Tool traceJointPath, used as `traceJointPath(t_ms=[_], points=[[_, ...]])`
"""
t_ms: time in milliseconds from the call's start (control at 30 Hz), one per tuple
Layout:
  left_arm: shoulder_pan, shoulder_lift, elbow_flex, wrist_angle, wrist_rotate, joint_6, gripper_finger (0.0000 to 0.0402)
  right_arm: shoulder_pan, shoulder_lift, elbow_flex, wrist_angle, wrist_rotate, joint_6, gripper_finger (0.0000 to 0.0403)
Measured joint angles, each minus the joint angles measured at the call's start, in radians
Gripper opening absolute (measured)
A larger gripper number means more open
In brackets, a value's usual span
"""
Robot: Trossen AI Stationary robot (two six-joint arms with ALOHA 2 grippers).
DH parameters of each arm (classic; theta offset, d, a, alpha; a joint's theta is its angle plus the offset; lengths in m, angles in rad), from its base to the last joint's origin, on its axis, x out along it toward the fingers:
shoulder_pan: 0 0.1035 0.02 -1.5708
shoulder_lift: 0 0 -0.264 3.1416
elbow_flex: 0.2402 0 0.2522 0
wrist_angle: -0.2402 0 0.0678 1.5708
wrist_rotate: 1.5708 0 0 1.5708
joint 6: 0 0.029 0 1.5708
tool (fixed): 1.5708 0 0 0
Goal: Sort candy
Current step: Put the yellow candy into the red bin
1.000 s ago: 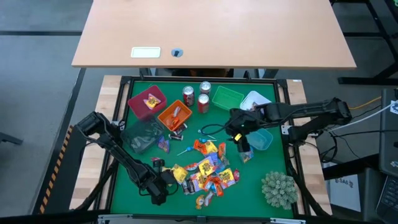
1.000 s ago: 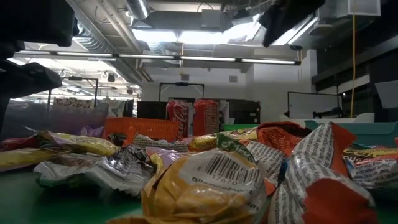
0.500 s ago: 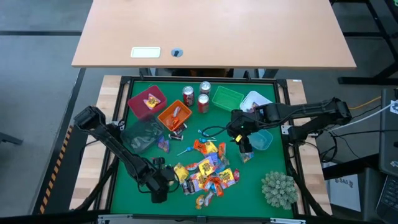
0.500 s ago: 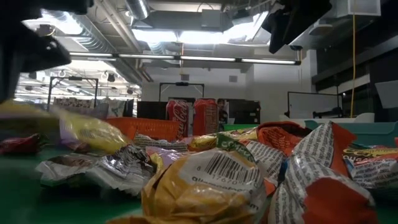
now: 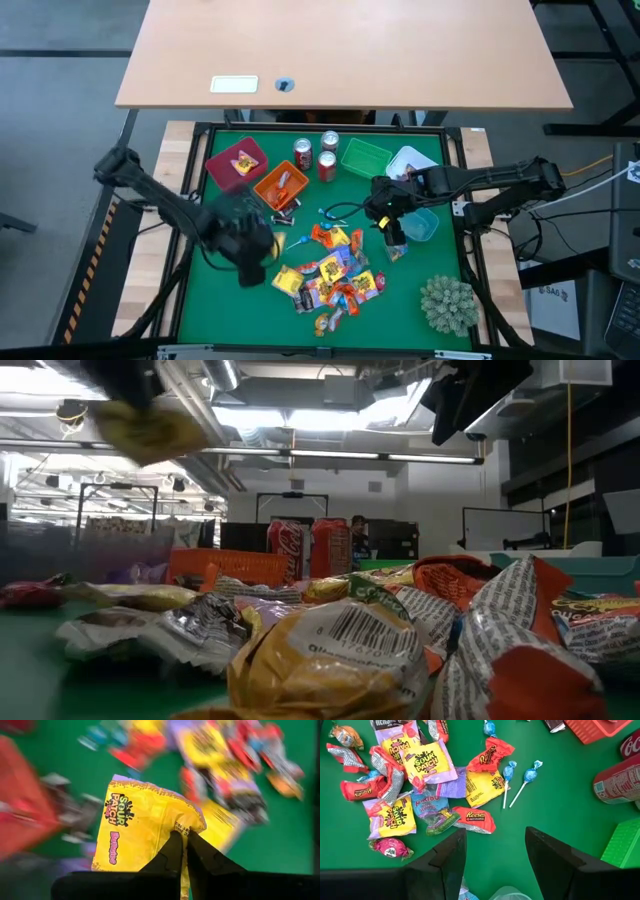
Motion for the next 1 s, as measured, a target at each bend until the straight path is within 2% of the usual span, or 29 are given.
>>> traceJointPath(t_ms=[267,500,700,1000], points=[[0.227,-0.16,0.001,-0.134,-0.202,0.158,0.0,0.0,0.0,0.0,0.002,0.0,0.0,0.02],[0.493,-0.185,-0.012,-0.233,-0.2,0.288,0.0,0.0,0.0,0.0,0.041,0.0,0.0,0.02],[0.695,-0.174,-0.072,-0.229,-0.199,0.387,0.0,0.0,0.0,0.0,0.059,-0.001,0.007,0.02],[0.879,-0.174,-0.183,-0.198,-0.2,0.413,0.0004,0.0,0.009,-0.112,0.208,-0.064,0.037,0.02]])
